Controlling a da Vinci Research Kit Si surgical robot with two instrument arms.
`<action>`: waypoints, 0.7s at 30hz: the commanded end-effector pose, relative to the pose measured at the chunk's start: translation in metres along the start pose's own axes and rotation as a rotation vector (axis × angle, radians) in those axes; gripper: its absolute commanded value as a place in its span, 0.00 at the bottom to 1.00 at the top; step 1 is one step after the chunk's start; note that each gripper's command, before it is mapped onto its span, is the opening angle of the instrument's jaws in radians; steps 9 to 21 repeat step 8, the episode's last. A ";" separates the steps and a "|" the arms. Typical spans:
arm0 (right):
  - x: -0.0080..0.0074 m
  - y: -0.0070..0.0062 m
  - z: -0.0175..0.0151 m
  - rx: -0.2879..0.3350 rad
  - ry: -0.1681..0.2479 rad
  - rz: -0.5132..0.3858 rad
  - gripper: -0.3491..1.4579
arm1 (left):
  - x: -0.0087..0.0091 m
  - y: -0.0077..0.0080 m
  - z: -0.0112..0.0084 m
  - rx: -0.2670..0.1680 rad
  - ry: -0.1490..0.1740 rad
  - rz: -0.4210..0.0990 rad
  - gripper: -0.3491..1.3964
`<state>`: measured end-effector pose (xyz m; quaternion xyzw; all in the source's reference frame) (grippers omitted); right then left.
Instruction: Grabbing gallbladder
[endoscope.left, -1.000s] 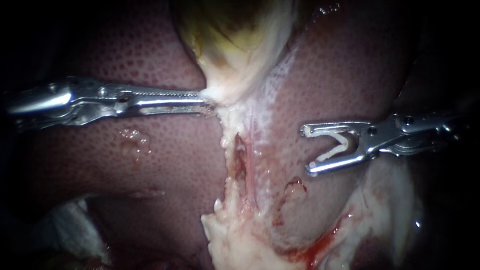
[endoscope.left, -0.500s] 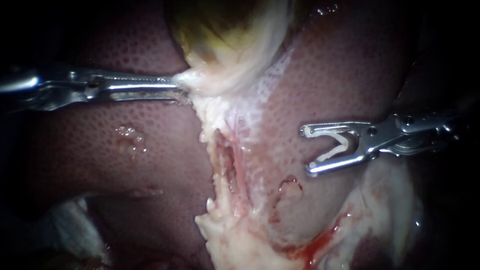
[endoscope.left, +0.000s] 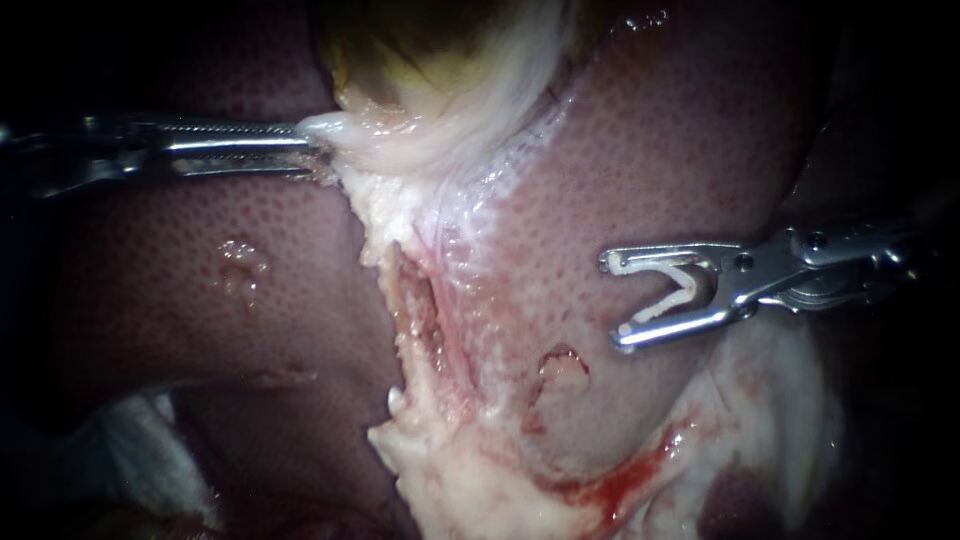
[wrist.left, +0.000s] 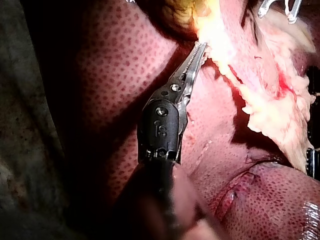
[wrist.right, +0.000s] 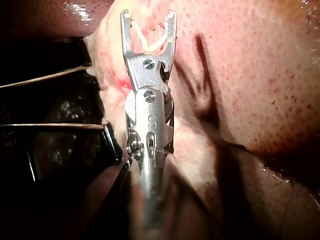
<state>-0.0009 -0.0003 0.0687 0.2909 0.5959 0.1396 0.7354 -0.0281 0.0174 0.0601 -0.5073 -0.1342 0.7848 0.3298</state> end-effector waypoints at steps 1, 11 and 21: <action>0.0000 0.0000 0.0000 0.000 0.000 0.000 0.48 | 0.0000 0.0000 0.0000 0.001 0.000 0.000 0.00; 0.0000 0.0000 0.0000 0.000 0.000 0.000 0.48 | 0.0000 0.0000 0.0000 0.003 0.000 0.000 0.00; 0.0000 0.0000 0.0000 0.000 0.000 0.000 0.48 | 0.0000 0.0000 0.0000 0.003 0.000 0.000 0.00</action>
